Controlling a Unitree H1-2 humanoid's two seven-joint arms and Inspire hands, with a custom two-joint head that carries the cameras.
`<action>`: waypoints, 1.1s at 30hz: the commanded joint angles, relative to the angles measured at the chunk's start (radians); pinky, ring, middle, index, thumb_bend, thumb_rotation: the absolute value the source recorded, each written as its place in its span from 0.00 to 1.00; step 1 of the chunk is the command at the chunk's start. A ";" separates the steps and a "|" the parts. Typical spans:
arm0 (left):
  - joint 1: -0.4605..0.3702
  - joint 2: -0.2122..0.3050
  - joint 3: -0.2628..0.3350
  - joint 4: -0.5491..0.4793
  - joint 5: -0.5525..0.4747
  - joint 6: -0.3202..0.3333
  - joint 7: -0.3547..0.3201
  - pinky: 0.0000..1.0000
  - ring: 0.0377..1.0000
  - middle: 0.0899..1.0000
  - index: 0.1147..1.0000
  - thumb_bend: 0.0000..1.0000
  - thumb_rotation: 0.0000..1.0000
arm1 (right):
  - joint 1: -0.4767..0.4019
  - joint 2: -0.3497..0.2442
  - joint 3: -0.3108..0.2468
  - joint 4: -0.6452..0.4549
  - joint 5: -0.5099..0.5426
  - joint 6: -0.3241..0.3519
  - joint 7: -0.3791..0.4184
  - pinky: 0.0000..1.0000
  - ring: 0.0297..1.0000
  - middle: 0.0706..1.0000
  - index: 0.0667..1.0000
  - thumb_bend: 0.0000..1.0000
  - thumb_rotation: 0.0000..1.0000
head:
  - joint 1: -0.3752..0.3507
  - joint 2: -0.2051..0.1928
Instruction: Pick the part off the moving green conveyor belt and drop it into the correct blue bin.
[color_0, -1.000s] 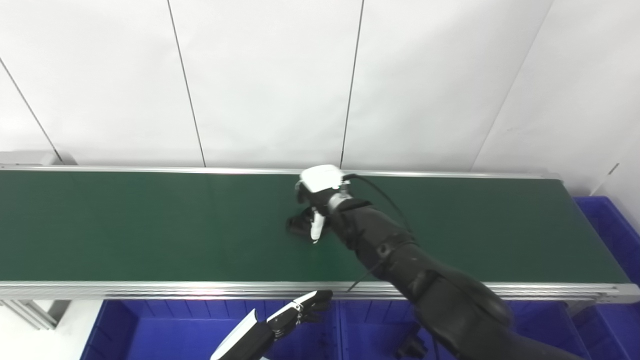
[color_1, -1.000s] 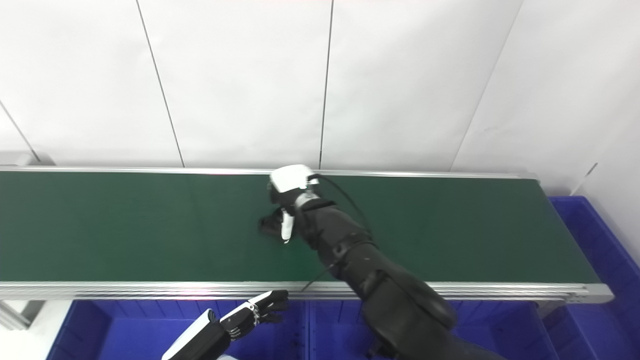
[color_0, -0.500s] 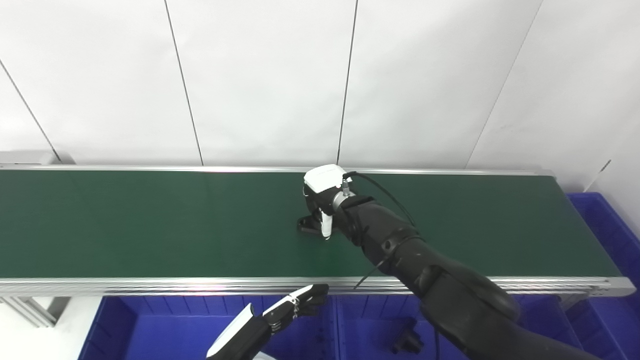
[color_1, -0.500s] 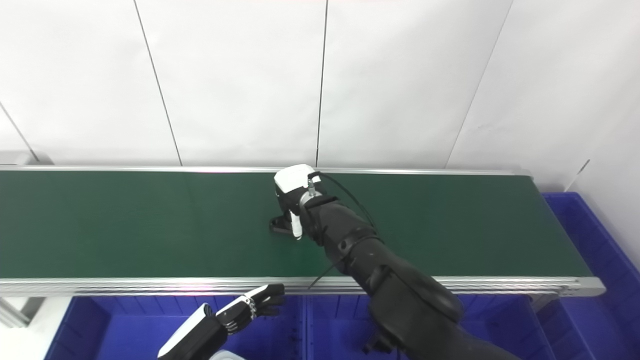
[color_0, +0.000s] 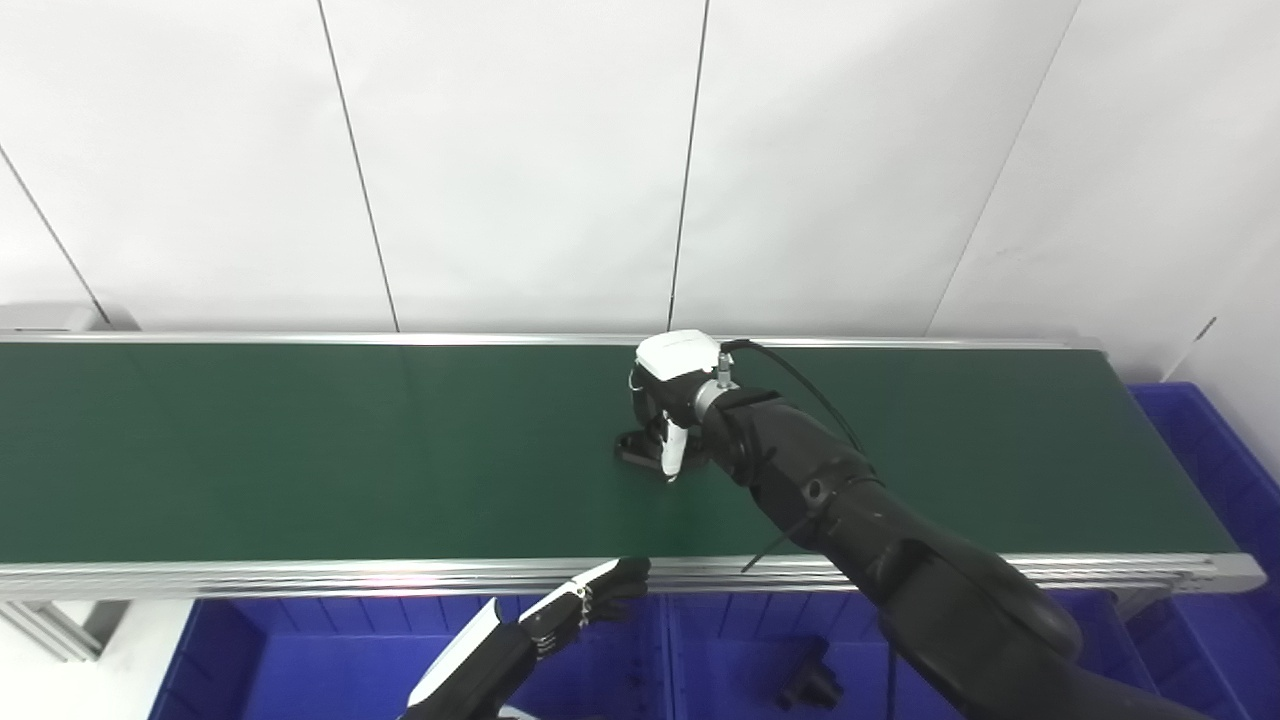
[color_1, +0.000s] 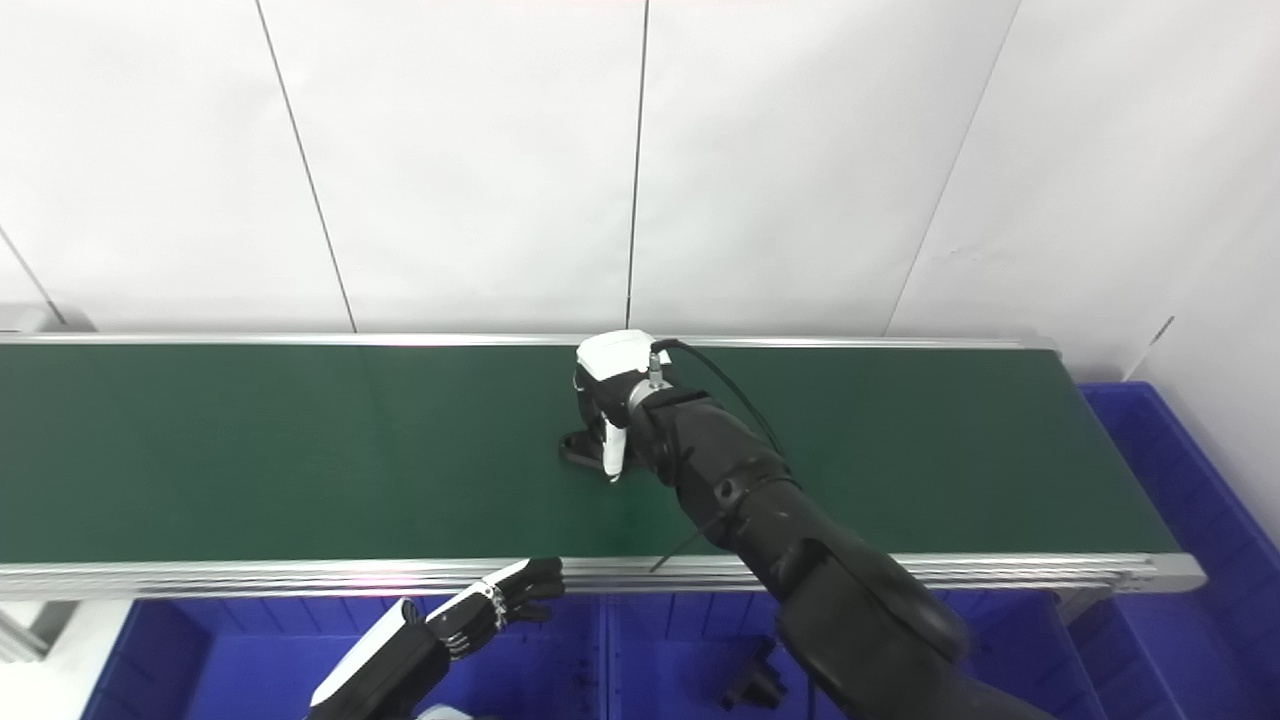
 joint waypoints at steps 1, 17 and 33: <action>-0.020 -0.006 0.007 -0.018 -0.019 -0.036 0.006 0.84 0.89 0.92 0.90 0.58 0.56 | 0.033 0.040 -0.006 -0.035 0.049 -0.023 0.053 0.21 0.27 0.41 0.45 0.53 0.00 | -0.001 -0.002; -0.060 -0.009 0.009 0.022 -0.023 -0.028 -0.003 0.84 0.89 0.92 0.89 0.58 0.55 | 0.139 -0.145 -0.111 -0.521 0.092 0.121 0.236 0.13 0.18 0.43 0.25 0.56 0.00 | -0.031 -0.010; -0.100 -0.009 0.016 0.051 -0.063 -0.043 -0.021 0.84 0.89 0.92 0.88 0.56 0.52 | 0.331 -0.281 -0.139 -1.002 0.015 0.314 0.460 0.14 0.19 0.43 0.27 0.57 0.00 | -0.074 -0.003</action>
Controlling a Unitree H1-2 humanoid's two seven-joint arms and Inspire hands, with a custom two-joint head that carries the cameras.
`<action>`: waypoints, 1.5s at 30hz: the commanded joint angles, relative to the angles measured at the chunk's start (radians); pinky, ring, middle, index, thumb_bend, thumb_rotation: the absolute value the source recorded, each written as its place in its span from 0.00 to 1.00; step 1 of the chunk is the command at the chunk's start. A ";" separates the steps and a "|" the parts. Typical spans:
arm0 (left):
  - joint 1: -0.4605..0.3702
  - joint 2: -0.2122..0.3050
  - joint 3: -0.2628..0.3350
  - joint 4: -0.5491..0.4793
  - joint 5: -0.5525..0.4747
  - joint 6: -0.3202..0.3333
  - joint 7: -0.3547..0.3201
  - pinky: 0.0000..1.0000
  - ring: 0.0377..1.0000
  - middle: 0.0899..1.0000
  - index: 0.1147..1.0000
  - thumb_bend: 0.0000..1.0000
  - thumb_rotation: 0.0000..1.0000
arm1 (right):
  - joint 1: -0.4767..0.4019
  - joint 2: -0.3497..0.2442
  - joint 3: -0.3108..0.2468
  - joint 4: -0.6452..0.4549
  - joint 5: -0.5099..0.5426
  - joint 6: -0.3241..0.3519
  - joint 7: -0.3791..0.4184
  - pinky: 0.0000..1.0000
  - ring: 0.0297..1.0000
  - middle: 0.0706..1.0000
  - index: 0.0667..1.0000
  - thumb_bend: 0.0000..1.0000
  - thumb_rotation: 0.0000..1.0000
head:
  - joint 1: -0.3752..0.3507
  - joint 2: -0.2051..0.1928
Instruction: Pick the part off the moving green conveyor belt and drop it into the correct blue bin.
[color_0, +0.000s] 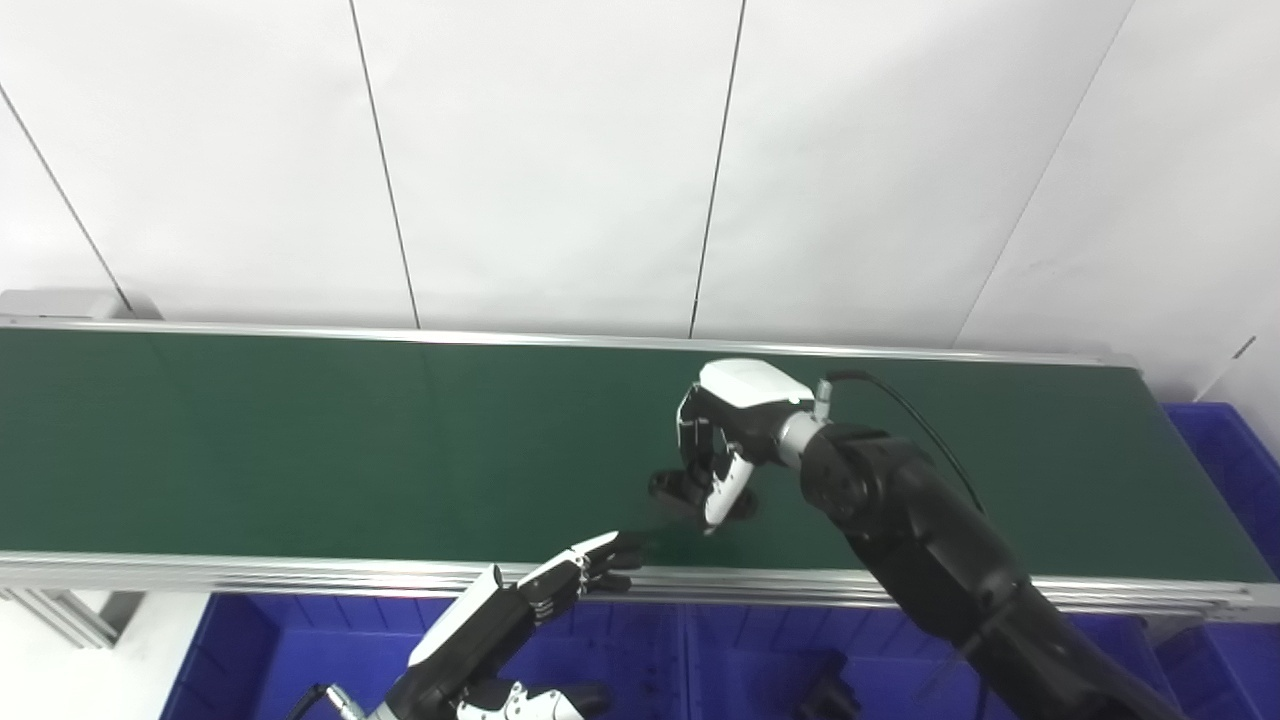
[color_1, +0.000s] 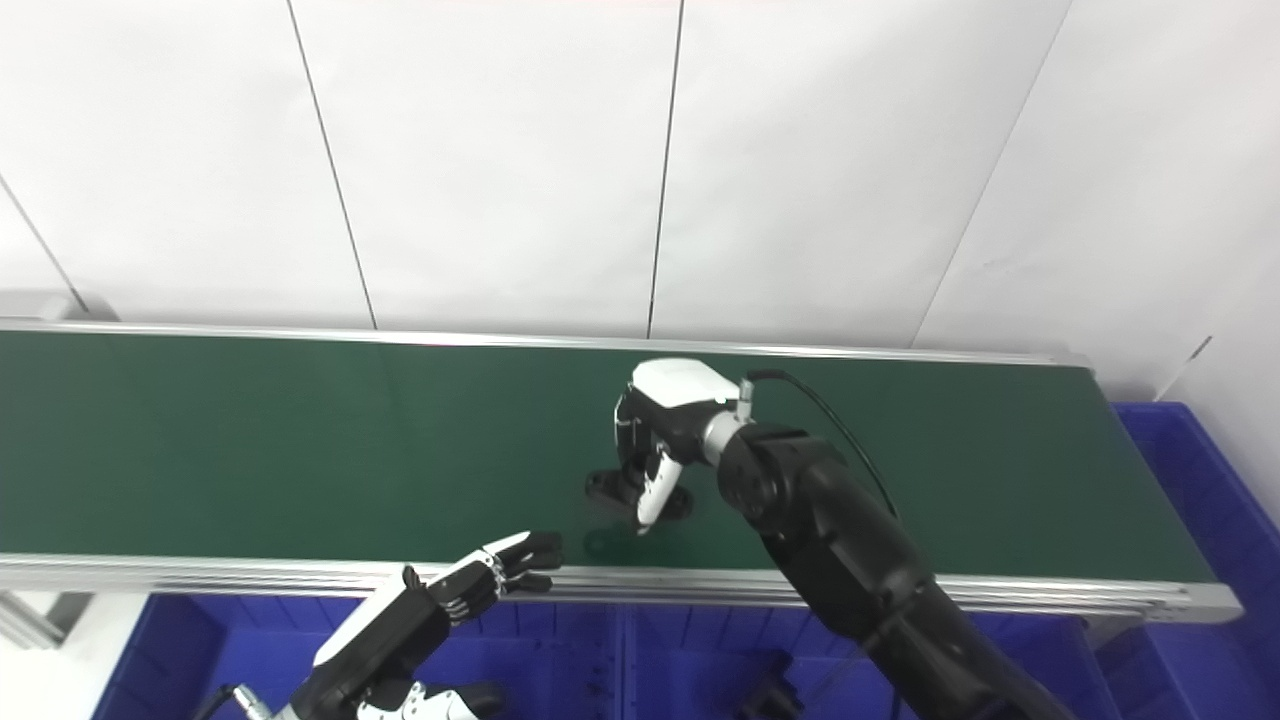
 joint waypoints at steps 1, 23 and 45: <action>-0.025 -0.004 0.005 -0.014 -0.019 -0.025 -0.003 0.84 0.89 0.92 0.88 0.56 0.52 | -0.011 -0.026 -0.026 -0.074 -0.014 0.034 0.018 0.14 0.18 0.43 0.27 0.57 0.00 | 0.002 0.001; -0.043 0.009 0.026 -0.033 -0.029 -0.011 -0.006 0.84 0.89 0.92 0.89 0.56 0.55 | 0.324 -0.071 -0.024 -0.377 -0.134 0.081 0.175 0.24 0.29 0.44 0.44 0.53 0.00 | -0.019 0.033; -0.034 0.010 0.025 -0.031 -0.061 -0.011 -0.018 0.85 0.90 0.92 0.89 0.59 0.59 | 0.480 -0.048 -0.033 -0.349 -0.239 -0.002 0.052 0.61 0.68 0.71 0.75 0.71 0.45 | -0.020 0.043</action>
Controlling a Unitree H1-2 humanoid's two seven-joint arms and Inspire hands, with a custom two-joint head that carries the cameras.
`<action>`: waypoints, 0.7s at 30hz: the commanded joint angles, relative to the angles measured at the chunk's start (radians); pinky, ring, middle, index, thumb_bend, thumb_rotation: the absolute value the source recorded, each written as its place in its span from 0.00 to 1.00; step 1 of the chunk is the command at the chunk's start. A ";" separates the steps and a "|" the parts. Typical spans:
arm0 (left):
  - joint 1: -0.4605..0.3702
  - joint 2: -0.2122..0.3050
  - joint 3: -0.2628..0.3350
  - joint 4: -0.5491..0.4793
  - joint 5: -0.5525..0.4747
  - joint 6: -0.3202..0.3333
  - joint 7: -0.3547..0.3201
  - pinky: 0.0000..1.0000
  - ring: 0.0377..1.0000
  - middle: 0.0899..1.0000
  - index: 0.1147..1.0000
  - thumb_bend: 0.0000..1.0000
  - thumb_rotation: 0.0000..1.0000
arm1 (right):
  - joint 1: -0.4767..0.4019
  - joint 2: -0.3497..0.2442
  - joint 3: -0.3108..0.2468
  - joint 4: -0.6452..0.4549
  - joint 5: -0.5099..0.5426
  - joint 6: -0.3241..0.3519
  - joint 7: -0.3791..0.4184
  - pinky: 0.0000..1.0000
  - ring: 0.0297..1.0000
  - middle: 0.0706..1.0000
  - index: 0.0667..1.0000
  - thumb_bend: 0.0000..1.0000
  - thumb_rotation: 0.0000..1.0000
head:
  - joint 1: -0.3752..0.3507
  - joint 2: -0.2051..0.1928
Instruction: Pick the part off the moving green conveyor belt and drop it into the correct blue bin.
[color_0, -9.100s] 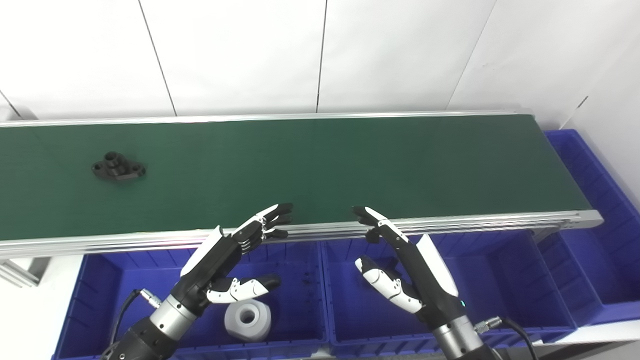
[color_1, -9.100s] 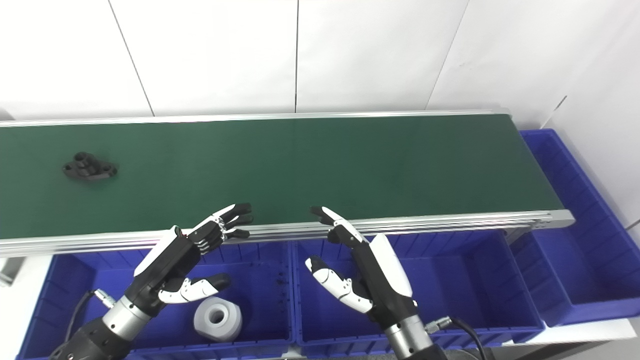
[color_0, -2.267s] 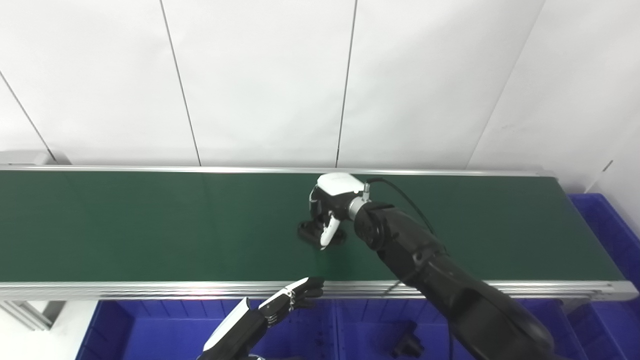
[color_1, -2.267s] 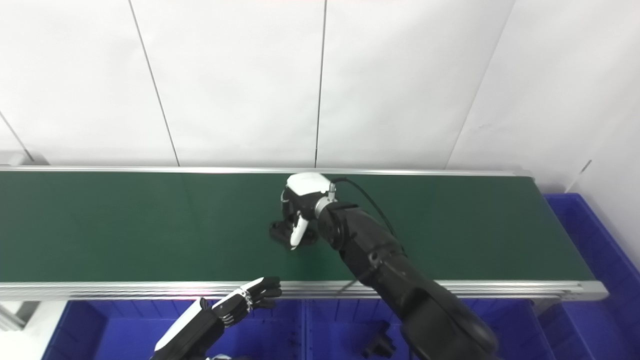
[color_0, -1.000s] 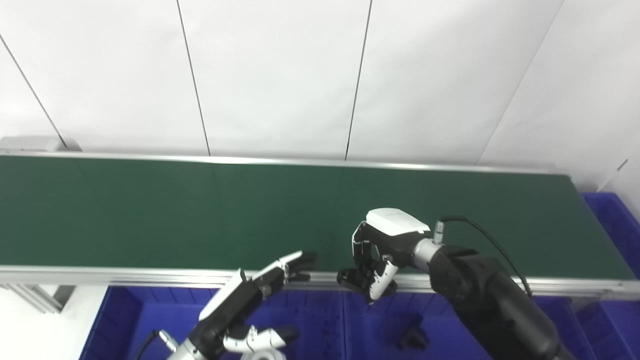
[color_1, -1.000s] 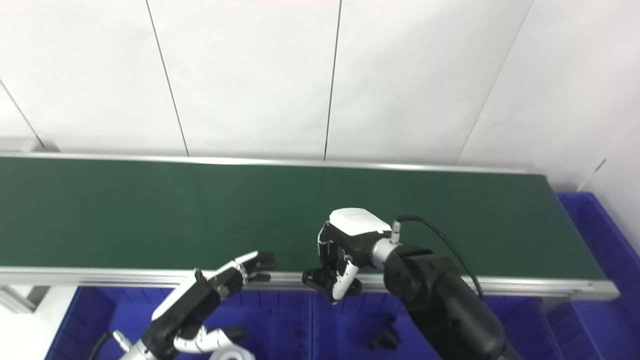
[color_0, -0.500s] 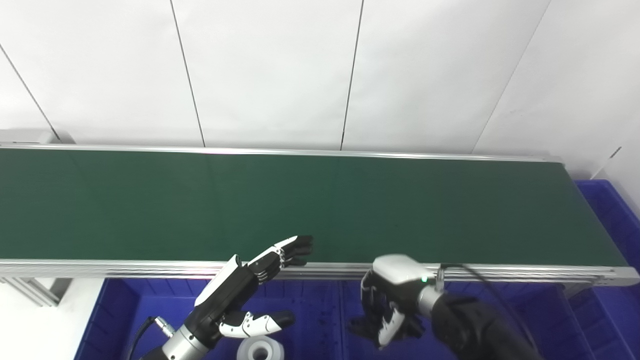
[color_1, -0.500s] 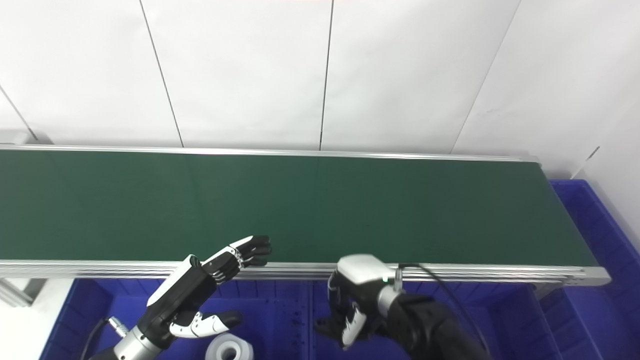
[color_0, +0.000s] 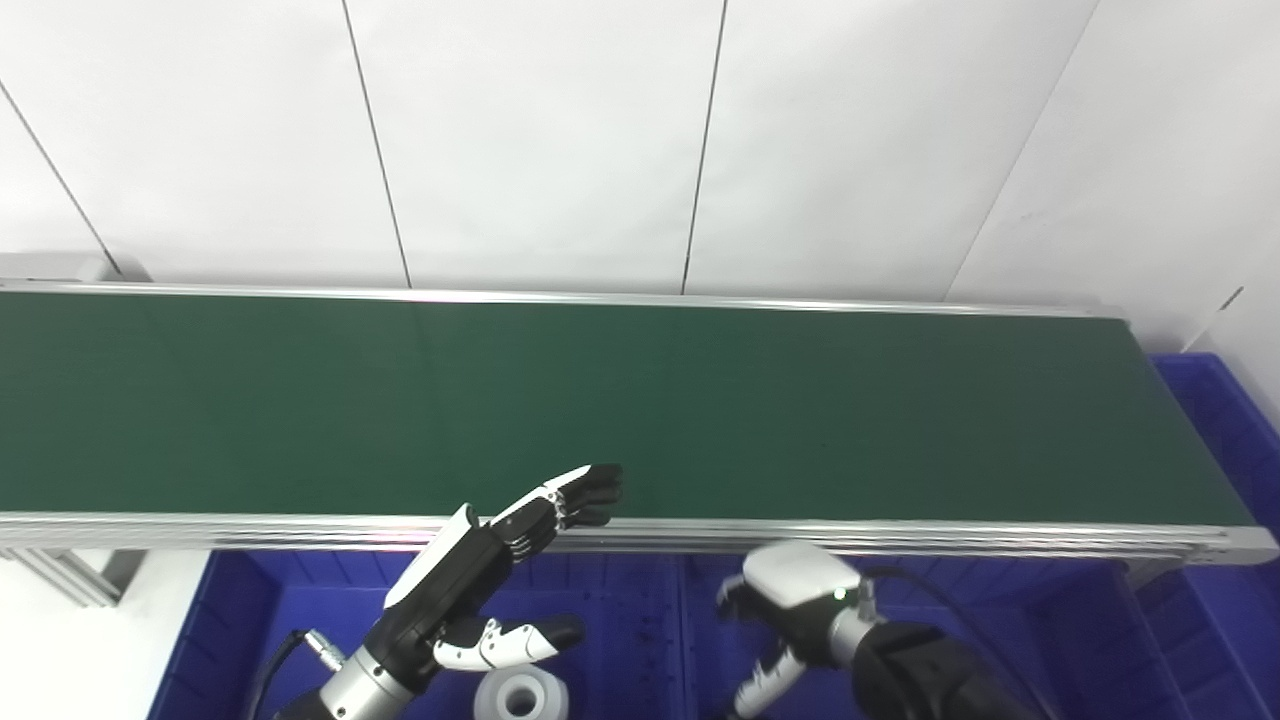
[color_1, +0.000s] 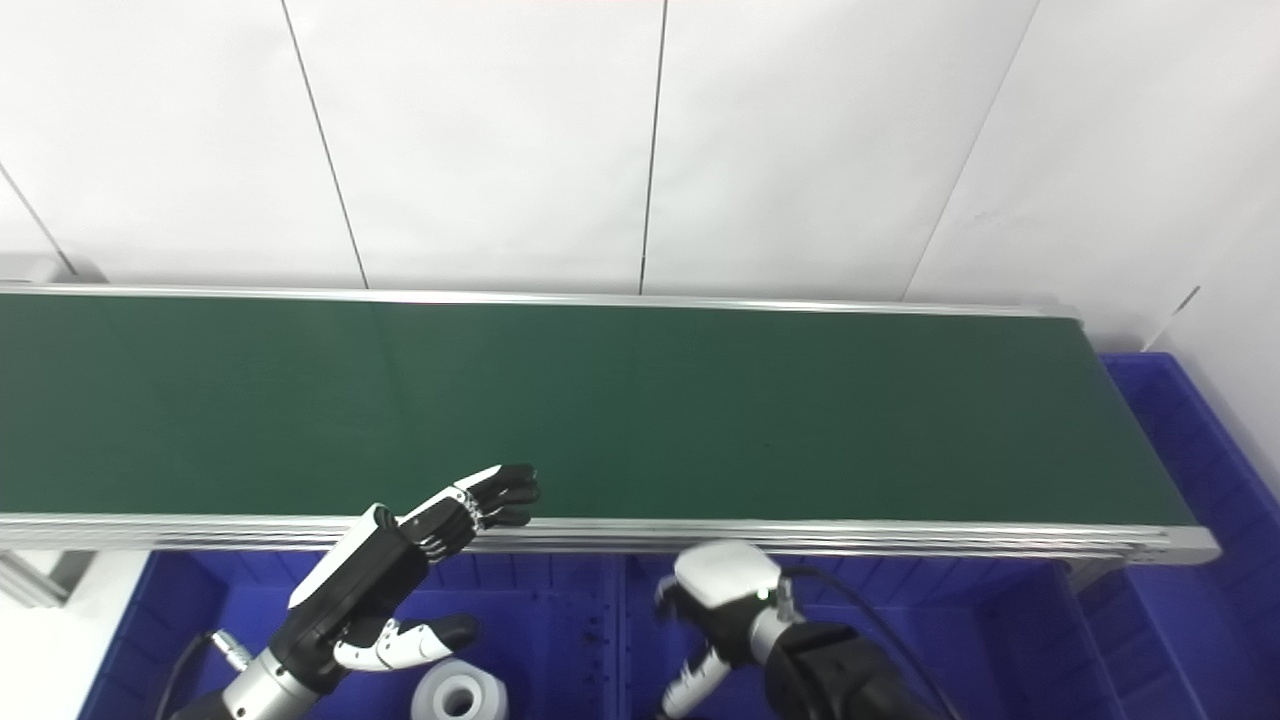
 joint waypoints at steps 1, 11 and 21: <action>-0.017 0.001 0.004 -0.014 -0.025 -0.019 -0.005 0.85 0.90 0.91 0.89 0.59 0.59 | 0.030 0.002 -0.039 -0.069 0.025 0.009 -0.012 0.60 0.68 0.71 0.75 0.71 0.45 | 0.000 0.004; -0.028 -0.002 0.016 0.050 0.013 -0.036 0.002 0.85 0.90 0.92 0.89 0.54 0.57 | 0.216 0.112 -0.270 -0.335 0.270 -0.036 -0.158 0.60 0.65 0.68 0.69 0.67 0.17 | -0.023 0.013; -0.081 0.007 0.026 0.176 0.077 -0.096 0.005 0.86 0.91 0.94 0.90 0.52 0.55 | 0.457 0.259 -0.369 -0.141 0.633 -0.534 -0.560 0.79 0.85 0.88 0.86 0.47 0.69 | -0.051 0.026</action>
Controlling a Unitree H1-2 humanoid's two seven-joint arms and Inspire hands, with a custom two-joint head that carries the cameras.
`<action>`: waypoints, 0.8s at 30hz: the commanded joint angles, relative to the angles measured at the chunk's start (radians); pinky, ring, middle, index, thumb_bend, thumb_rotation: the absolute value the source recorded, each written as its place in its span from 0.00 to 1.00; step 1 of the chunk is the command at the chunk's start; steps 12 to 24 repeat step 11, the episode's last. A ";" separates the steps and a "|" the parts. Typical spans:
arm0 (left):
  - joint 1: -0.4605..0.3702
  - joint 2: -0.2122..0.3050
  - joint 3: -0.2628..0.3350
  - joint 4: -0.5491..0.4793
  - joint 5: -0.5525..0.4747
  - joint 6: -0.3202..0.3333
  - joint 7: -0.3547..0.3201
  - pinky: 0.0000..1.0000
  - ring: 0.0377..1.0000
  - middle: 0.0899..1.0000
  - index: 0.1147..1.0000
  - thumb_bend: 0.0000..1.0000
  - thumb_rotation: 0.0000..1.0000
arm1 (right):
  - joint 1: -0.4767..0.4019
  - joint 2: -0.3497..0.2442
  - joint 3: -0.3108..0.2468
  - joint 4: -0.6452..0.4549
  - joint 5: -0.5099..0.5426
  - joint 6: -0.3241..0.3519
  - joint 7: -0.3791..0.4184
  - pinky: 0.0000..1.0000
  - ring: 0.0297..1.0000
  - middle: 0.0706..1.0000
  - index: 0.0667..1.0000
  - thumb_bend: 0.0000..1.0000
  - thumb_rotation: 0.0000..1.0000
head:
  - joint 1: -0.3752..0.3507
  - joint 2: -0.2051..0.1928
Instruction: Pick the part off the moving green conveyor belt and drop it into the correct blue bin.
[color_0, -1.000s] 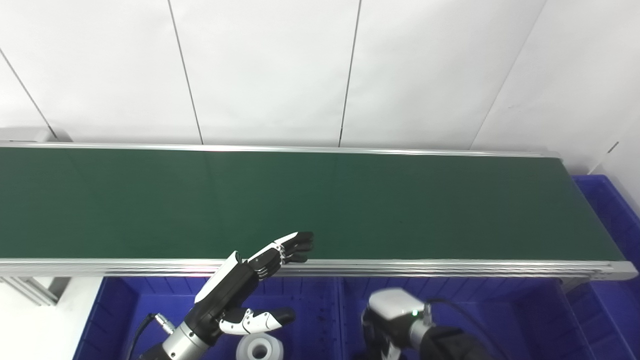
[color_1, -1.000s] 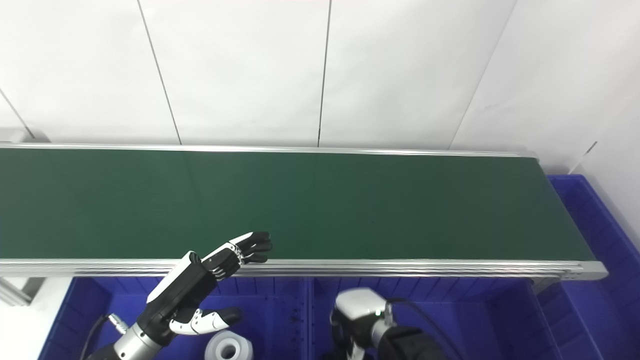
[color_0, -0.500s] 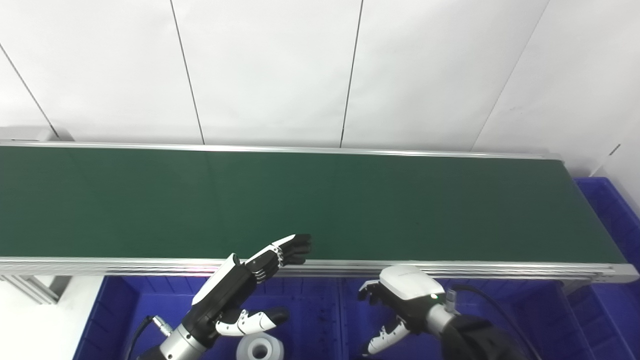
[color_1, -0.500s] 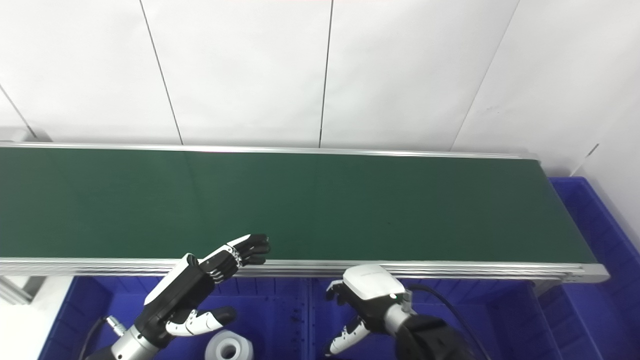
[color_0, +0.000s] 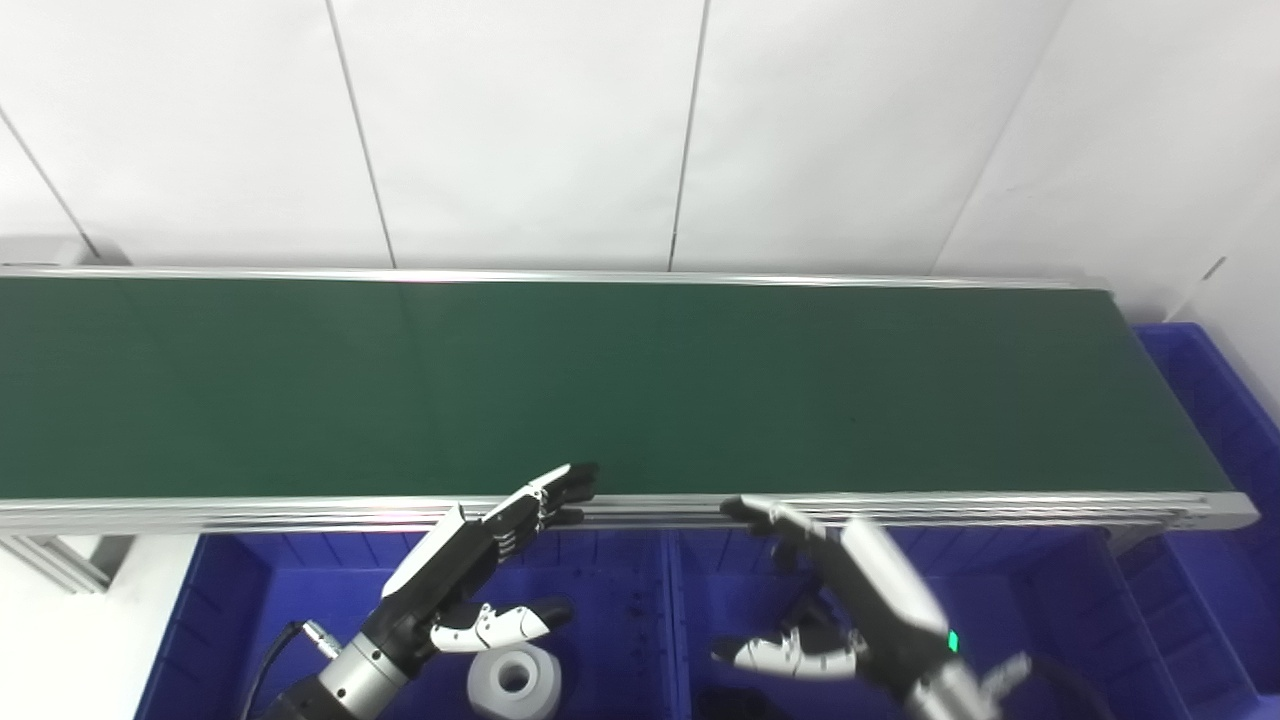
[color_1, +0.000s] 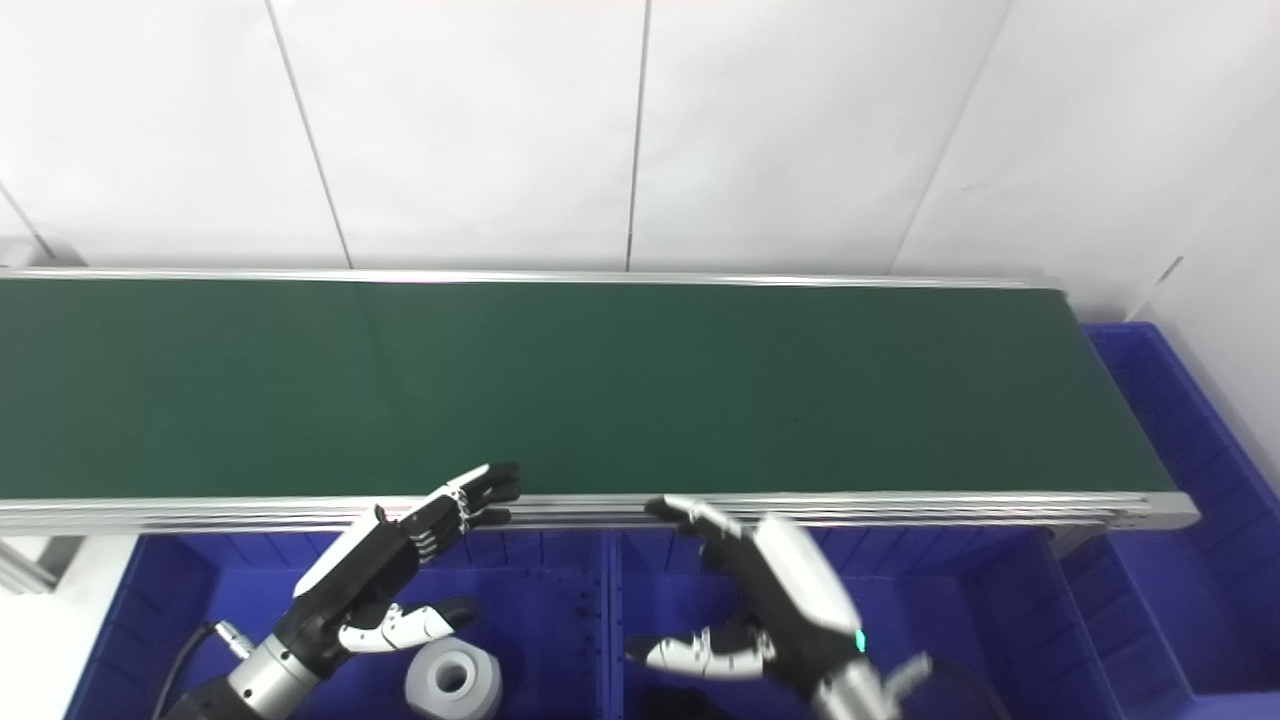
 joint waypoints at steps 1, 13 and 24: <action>-0.050 0.011 0.013 -0.001 -0.002 -0.068 -0.001 0.86 0.91 0.94 0.90 0.53 0.55 | 0.032 0.042 0.001 0.015 0.041 -0.198 -0.121 0.80 0.86 0.89 0.87 0.46 0.71 | -0.008 0.004; -0.066 0.027 0.001 0.001 -0.027 -0.068 -0.050 0.88 0.93 0.96 0.94 0.47 0.64 | 0.053 0.079 0.015 0.065 0.030 -0.283 -0.187 0.87 0.91 0.94 0.92 0.39 0.97 | -0.037 0.014; -0.066 0.027 0.001 0.001 -0.027 -0.068 -0.050 0.88 0.93 0.96 0.94 0.47 0.64 | 0.053 0.079 0.015 0.065 0.030 -0.283 -0.187 0.87 0.91 0.94 0.92 0.39 0.97 | -0.037 0.014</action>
